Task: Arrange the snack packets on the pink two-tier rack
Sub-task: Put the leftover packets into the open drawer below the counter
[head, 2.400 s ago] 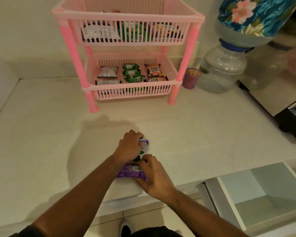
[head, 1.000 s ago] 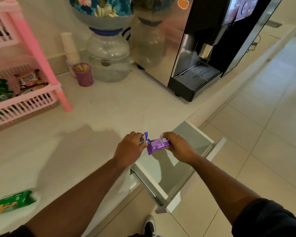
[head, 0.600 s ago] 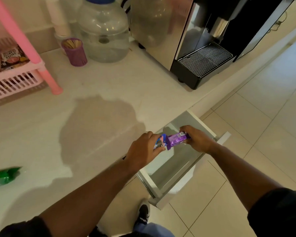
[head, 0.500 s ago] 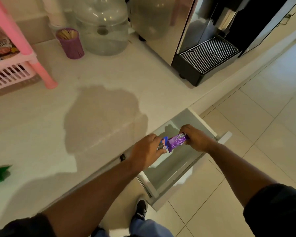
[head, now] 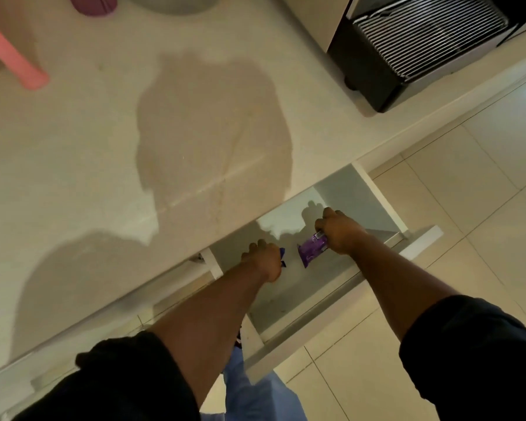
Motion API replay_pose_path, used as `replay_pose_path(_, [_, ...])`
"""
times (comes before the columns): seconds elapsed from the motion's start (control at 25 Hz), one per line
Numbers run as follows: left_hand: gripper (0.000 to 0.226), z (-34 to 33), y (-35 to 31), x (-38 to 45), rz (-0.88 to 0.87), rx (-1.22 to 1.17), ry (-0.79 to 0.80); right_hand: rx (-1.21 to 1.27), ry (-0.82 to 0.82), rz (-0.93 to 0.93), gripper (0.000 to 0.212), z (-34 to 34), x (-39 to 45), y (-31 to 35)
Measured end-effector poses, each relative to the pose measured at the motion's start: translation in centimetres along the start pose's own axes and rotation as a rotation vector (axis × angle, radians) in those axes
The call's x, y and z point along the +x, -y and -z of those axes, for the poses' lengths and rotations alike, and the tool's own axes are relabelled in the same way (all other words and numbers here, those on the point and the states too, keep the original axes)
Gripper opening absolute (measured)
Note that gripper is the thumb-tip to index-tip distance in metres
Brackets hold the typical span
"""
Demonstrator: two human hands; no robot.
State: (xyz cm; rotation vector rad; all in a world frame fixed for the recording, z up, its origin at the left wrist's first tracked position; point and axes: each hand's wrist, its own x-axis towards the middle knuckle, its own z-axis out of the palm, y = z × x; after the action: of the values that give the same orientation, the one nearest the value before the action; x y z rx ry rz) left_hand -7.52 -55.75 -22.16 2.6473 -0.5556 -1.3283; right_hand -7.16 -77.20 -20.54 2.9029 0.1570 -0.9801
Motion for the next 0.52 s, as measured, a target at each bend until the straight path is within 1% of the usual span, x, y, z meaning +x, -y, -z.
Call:
replay_pose_path(0.08, [0.055,-0.8,-0.3,1.4,0.053,-0.061,0.060,-0.022,0.048,0.026,0.040,-0.9,1.3,-0.2])
replay_pose_path(0.16, [0.056,-1.4,-0.4,2.4,0.074,-0.089,0.078,-0.016,0.074,0.042,0.037,-1.5,2.4,-0.5])
replay_pose_path(0.28, [0.056,-2.3,-0.3,3.2,0.052,-0.038,0.059,-0.024,0.095,0.061,0.040,-2.2,3.7,-0.5])
replay_pose_path(0.52, [0.048,-4.4,-0.3,4.3,0.016,0.057,0.046,-0.038,0.151,0.017,0.053,-3.4,4.9,1.1])
